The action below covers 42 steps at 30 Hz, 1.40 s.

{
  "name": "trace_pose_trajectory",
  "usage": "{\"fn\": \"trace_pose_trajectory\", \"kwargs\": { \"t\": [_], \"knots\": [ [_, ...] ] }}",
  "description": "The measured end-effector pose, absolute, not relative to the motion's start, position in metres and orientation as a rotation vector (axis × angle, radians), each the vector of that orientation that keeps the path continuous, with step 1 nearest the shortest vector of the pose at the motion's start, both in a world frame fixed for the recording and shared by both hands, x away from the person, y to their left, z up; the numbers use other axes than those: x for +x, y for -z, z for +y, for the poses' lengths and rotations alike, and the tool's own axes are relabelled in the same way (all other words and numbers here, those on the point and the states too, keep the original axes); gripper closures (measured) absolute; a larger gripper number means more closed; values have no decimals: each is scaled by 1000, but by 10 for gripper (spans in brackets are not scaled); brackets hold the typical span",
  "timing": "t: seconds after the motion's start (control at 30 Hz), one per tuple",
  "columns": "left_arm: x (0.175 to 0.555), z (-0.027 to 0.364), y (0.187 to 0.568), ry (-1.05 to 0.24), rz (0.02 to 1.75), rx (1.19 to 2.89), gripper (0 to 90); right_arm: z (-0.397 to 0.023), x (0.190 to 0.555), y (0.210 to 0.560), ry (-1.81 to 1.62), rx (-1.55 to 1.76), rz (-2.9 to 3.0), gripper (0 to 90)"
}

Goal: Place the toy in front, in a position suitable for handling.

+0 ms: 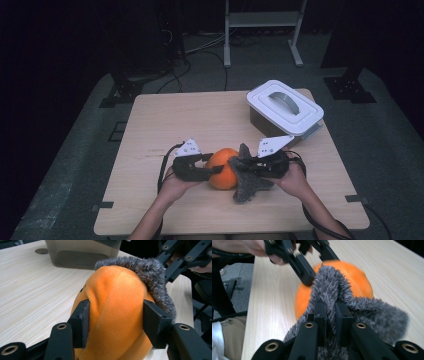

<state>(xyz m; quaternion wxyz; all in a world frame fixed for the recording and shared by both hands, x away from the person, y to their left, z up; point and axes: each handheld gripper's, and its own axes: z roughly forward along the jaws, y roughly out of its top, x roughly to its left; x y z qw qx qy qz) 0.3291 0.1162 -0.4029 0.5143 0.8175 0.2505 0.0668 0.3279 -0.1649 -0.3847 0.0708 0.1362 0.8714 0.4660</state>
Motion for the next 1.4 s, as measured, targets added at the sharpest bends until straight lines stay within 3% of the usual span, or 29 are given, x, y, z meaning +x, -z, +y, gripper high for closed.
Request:
{"fn": "trace_pose_trajectory", "kwargs": {
  "t": [0.27,0.47,0.53,0.6,0.73,0.8,0.93,1.03,1.27,1.4],
  "knots": [
    [320,104,402,-186,500,2018,401,-170,328,372,-1464,431,2568,806],
    [321,103,405,-206,452,2043,178,-175,333,384,-1467,435,2632,804],
    [323,102,408,-204,455,2050,154,-178,334,385,-1469,443,2639,803],
    [324,101,412,-178,442,2068,177,-181,336,386,-1470,461,2637,802],
    [321,100,413,-216,403,2071,348,-184,335,382,-1463,457,2613,810],
    [319,97,412,-239,411,2065,392,-182,328,373,-1487,413,2588,812],
    [315,88,407,-272,428,2068,412,-165,316,358,-1449,301,2583,811],
    [313,86,406,-282,442,2075,423,-158,317,365,-1389,293,2607,812],
    [318,97,404,-273,478,2048,435,-175,326,375,-1381,388,2610,812],
    [313,93,405,-252,394,2098,427,-181,328,373,-1455,420,2592,811]
  ]
}}
